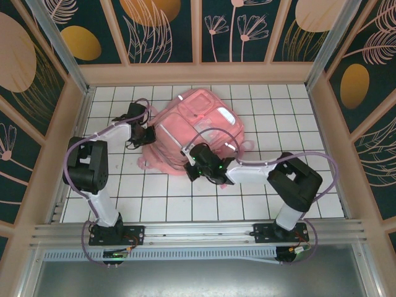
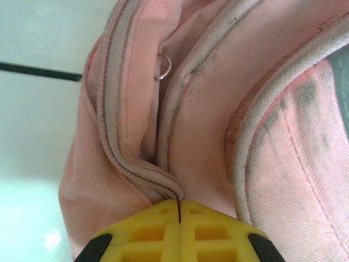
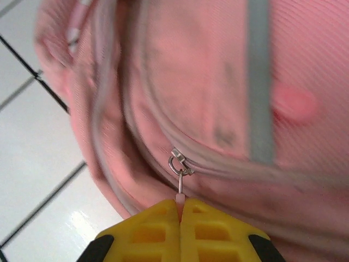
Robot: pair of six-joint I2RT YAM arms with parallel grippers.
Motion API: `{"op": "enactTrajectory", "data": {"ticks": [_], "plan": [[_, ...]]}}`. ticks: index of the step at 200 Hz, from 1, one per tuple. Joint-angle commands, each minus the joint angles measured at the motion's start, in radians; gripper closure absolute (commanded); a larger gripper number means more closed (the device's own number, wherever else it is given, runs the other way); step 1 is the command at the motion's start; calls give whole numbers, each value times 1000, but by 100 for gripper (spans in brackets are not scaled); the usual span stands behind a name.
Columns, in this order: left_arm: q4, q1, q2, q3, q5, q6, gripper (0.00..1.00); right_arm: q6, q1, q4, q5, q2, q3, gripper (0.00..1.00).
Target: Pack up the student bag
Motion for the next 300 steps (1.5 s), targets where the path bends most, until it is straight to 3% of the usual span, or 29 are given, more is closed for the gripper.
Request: {"op": "enactTrajectory", "data": {"ticks": [1, 28, 70, 115, 139, 187, 208, 230, 238, 247, 255, 261, 265, 271, 300], "plan": [[7, 34, 63, 37, -170, 115, 100, 42, -11, -123, 76, -57, -57, 100], [28, 45, 90, 63, -113, 193, 100, 9, -21, -131, 86, -82, -62, 100], [-10, 46, 156, 132, -129, 333, 100, -33, -121, -161, 304, -91, -63, 100], [41, 46, 149, 83, -171, 392, 100, 99, -266, -227, 432, -94, -73, 100], [52, 46, 135, 69, -183, 404, 100, 171, -332, -230, 408, -97, -102, 100], [58, 46, 122, 51, -204, 416, 100, 228, -337, -220, 407, -112, -125, 100], [51, 46, 103, 53, -154, 419, 100, 226, -340, -225, 410, -158, -130, 90], [15, 47, 55, 92, -63, 394, 100, 184, -346, -202, 393, -254, -133, 67], [6, 46, 26, 106, -39, 379, 83, 165, -353, -192, 400, -300, -136, 53], [7, 46, -15, 110, -24, 355, 52, 143, -372, -177, 412, -358, -144, 44], [20, 46, -61, 103, -33, 329, 36, 120, -395, -153, 414, -414, -157, 37], [36, 46, -103, 90, -60, 301, 29, 101, -420, -122, 409, -458, -173, 4], [53, 47, -139, 76, -82, 280, 23, 87, -424, -100, 403, -487, -186, 1], [91, 46, -188, 48, -124, 244, 3, 71, -474, -61, 393, -531, -213, 1], [336, 47, -388, -184, -390, 131, 1, -21, -671, 245, 287, -679, -411, 1]]}}
